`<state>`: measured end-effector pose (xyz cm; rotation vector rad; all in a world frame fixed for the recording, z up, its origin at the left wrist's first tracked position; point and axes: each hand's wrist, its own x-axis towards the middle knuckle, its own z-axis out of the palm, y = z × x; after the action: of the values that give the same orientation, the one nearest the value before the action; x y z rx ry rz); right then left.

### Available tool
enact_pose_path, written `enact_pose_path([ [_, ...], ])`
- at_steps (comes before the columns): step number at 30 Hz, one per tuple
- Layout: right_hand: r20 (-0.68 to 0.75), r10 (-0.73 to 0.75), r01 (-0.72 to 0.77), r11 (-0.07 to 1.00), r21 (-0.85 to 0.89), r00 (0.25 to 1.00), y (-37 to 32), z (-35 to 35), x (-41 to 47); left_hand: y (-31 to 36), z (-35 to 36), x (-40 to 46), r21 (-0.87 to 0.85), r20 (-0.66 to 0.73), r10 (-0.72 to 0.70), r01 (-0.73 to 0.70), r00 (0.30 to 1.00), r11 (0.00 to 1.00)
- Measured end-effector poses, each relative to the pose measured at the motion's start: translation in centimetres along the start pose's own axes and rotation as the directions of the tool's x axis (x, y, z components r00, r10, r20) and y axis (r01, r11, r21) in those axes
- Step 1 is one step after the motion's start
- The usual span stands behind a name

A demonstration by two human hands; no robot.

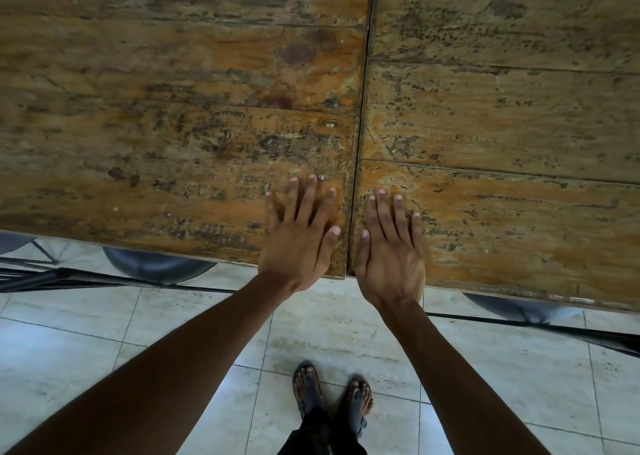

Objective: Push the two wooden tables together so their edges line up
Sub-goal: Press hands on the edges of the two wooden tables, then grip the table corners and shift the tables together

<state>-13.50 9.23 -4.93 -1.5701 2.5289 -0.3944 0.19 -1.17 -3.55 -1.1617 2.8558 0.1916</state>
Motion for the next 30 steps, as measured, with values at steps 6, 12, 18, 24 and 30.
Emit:
enact_pose_path([
  [6, 0.064, -0.017, 0.017, 1.000, 0.001, 0.998, -0.4, -1.3, 0.0, 0.2, -0.9, 0.4, -0.021, 0.097, -0.022, 0.024, 0.995, 0.999],
  [12, 0.436, 0.035, 0.028, 0.990, -0.136, 0.899, -2.6, -6.9, 2.8, -0.1, -7.4, 0.2, -0.059, 0.286, -0.004, 0.022, 0.958, 0.998],
  [18, 0.322, -0.100, 0.131, 0.988, -0.077, 0.941, -14.3, -12.8, 2.6, -7.3, -15.3, -7.4, 0.011, 0.109, -0.048, 0.048, 0.993, 0.999],
  [24, 0.232, -0.374, 0.386, 0.923, -0.003, 0.898, -33.7, -16.3, 2.6, -22.0, -22.6, -17.8, -0.028, -0.102, -0.190, 0.188, 0.976, 0.982],
  [30, 0.204, -0.600, 0.612, 0.791, 0.000, 0.774, -57.8, -14.6, -0.2, -40.3, -27.8, -31.4, -0.009, -0.266, -0.394, 0.407, 0.880, 0.914],
])
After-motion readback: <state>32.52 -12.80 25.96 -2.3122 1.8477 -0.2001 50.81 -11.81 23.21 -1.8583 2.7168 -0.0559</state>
